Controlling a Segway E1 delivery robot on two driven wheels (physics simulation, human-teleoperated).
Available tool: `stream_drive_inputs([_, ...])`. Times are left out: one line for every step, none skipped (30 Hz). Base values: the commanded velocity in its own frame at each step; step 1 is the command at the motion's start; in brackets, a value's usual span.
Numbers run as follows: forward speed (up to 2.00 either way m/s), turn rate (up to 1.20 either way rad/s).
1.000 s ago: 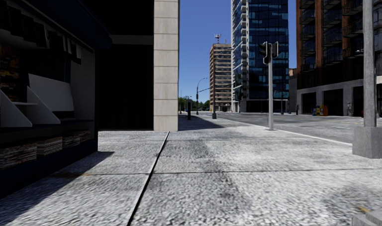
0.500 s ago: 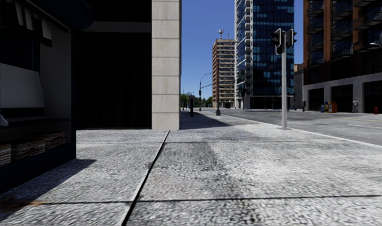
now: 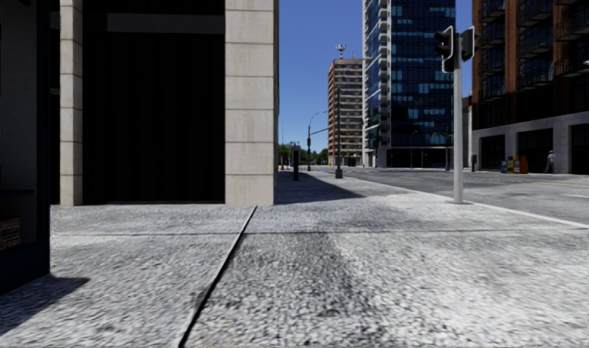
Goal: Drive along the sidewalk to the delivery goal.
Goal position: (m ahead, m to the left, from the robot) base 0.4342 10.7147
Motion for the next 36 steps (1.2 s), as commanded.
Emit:
stream_drive_inputs([1.65, 0.00])
stream_drive_inputs([1.65, 0.00])
stream_drive_inputs([1.65, 0.00])
stream_drive_inputs([1.65, 0.00])
stream_drive_inputs([1.65, 0.00])
stream_drive_inputs([1.65, 0.00])
stream_drive_inputs([1.65, 0.00])
stream_drive_inputs([1.65, 0.00])
stream_drive_inputs([1.65, 0.00])
stream_drive_inputs([1.65, 0.00])
stream_drive_inputs([1.65, 0.06])
stream_drive_inputs([1.65, 0.15])
stream_drive_inputs([1.65, 0.24])
stream_drive_inputs([1.65, 0.24])
stream_drive_inputs([1.65, 0.28])
stream_drive_inputs([1.65, 0.29])
stream_drive_inputs([1.65, 0.30])
stream_drive_inputs([1.65, 0.32])
stream_drive_inputs([1.65, 0.37])
stream_drive_inputs([1.65, 0.44])
stream_drive_inputs([1.65, 0.47])
stream_drive_inputs([1.65, 0.47])
stream_drive_inputs([1.65, 0.48])
stream_drive_inputs([1.65, 0.51])
stream_drive_inputs([1.65, 0.53])
stream_drive_inputs([1.65, 0.53])
stream_drive_inputs([1.65, 0.54])
stream_drive_inputs([1.65, 0.55])
stream_drive_inputs([1.65, 0.58])
stream_drive_inputs([1.65, 0.58])
stream_drive_inputs([1.65, 0.58])
stream_drive_inputs([1.65, 0.58])
stream_drive_inputs([1.65, 0.58])
stream_drive_inputs([1.65, 0.58])
stream_drive_inputs([1.65, 0.58])
stream_drive_inputs([1.65, 0.58])
